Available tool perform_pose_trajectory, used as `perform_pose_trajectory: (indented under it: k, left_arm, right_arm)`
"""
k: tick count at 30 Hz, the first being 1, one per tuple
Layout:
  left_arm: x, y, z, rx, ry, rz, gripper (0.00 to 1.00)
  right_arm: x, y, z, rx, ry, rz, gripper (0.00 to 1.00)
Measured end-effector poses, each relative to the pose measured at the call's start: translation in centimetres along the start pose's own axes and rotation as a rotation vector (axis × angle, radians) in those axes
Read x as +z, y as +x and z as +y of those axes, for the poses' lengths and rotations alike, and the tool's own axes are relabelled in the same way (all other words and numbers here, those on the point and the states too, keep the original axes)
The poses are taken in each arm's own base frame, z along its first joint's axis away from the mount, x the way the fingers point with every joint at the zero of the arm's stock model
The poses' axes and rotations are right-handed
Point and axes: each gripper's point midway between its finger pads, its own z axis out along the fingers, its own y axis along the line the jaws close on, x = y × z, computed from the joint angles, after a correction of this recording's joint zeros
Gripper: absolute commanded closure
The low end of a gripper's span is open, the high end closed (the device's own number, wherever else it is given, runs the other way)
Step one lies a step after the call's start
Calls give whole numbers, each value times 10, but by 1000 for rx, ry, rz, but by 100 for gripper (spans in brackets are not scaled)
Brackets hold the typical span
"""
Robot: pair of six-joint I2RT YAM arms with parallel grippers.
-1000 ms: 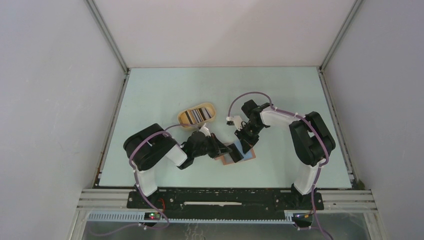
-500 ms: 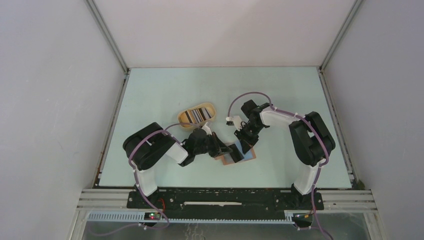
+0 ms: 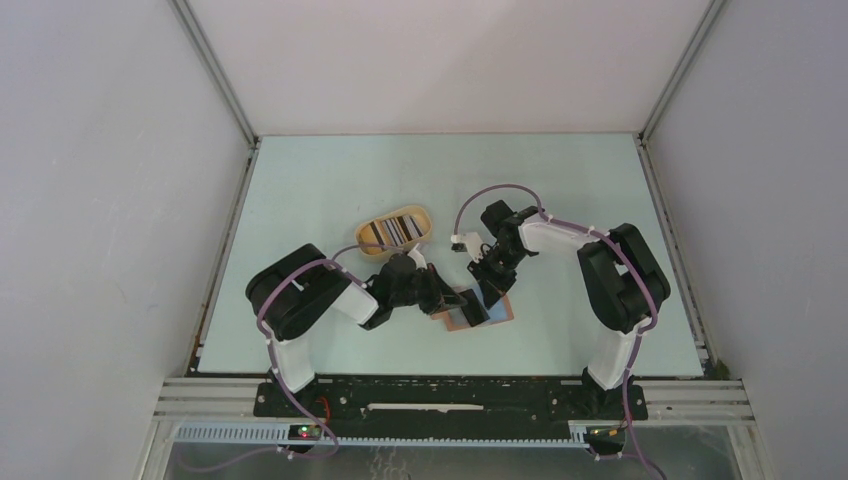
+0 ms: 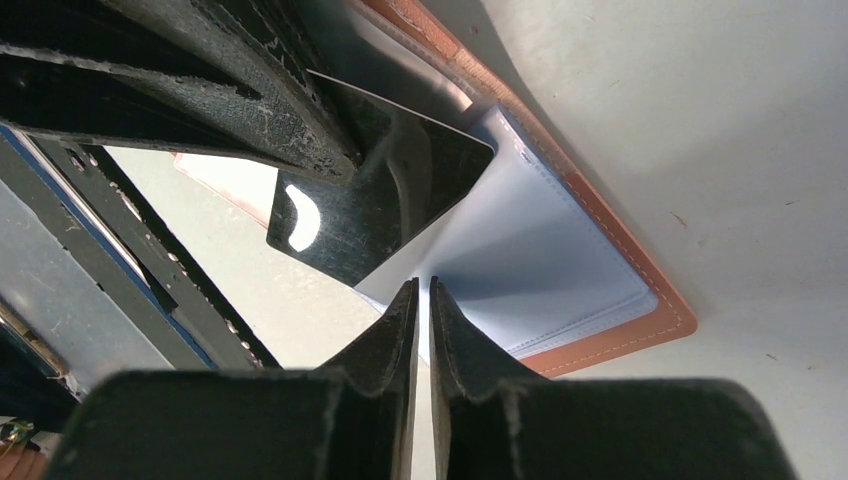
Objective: Put the credit cards into the card holder
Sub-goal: Insert the credit card into the card holder.
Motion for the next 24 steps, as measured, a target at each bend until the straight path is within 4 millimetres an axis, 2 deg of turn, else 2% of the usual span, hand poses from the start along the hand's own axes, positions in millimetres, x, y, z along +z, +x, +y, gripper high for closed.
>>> perform_pose_trajectory:
  k: [7, 12, 16, 20, 24]
  left_arm:
    - [0, 0, 0, 11, -2, 9, 100]
    - [0, 1, 0, 23, 1, 19, 100]
    - [0, 2, 0, 31, 1, 23, 100]
    - [1, 1, -1, 39, 2, 27, 100]
    - [0, 2, 0, 42, 1, 29, 100]
  right_arm:
    - [-3, -2, -1, -2, 6, -7, 81]
    - [-20, -8, -2, 3, 5, -64, 81]
    - [-31, -9, -12, 36, 13, -103, 81]
    - [-34, -6, -20, 62, 24, -105, 81]
    - [-25, -1, -24, 76, 27, -70, 81]
